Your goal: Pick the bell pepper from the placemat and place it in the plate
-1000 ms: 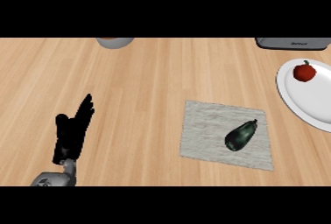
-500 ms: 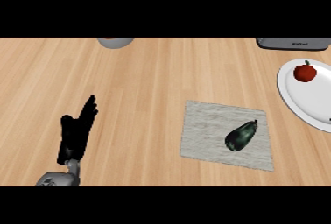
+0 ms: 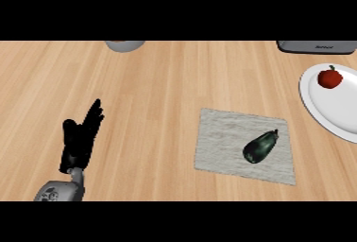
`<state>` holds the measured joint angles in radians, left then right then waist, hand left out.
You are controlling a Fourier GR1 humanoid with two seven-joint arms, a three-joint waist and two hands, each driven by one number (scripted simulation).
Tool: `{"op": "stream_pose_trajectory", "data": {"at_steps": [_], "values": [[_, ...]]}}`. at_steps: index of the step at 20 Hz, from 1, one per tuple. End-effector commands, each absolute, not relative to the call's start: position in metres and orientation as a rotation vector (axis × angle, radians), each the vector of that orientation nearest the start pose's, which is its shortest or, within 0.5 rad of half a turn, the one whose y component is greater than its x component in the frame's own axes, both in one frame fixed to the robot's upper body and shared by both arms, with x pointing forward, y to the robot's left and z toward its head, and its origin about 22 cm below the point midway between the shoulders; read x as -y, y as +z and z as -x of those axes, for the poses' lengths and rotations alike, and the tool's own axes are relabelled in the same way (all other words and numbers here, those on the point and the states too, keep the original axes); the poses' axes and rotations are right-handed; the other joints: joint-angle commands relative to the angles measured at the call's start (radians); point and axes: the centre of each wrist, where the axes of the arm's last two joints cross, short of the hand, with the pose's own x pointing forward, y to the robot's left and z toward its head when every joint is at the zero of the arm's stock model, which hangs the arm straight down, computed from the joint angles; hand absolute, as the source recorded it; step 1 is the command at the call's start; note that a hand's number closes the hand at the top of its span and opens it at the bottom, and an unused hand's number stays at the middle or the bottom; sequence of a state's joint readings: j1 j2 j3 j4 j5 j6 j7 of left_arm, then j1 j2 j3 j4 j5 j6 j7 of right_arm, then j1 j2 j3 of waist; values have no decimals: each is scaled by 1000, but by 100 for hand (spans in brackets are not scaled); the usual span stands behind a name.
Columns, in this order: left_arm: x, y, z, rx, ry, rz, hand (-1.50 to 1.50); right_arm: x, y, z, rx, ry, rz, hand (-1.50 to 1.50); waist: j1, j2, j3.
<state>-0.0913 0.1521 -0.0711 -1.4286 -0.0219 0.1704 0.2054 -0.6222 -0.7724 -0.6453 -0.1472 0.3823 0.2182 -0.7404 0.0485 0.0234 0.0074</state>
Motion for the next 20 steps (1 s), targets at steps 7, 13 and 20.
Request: {"op": "stream_pose_trajectory", "data": {"at_steps": [7, 13, 20], "values": [[-240, -6, -254, 1303, -83, -212, 0, 550, 32, -251, 1541, 107, 630, -150, 1, -3, 1], [-240, -11, -251, 1305, -53, -200, 0, 558, 25, -234, 1516, 64, 702, -150, 4, 1, 3], [-240, 0, -258, 1315, -61, -209, 0, 567, 43, -235, 1533, 11, 721, -150, 9, 0, 4]]}}
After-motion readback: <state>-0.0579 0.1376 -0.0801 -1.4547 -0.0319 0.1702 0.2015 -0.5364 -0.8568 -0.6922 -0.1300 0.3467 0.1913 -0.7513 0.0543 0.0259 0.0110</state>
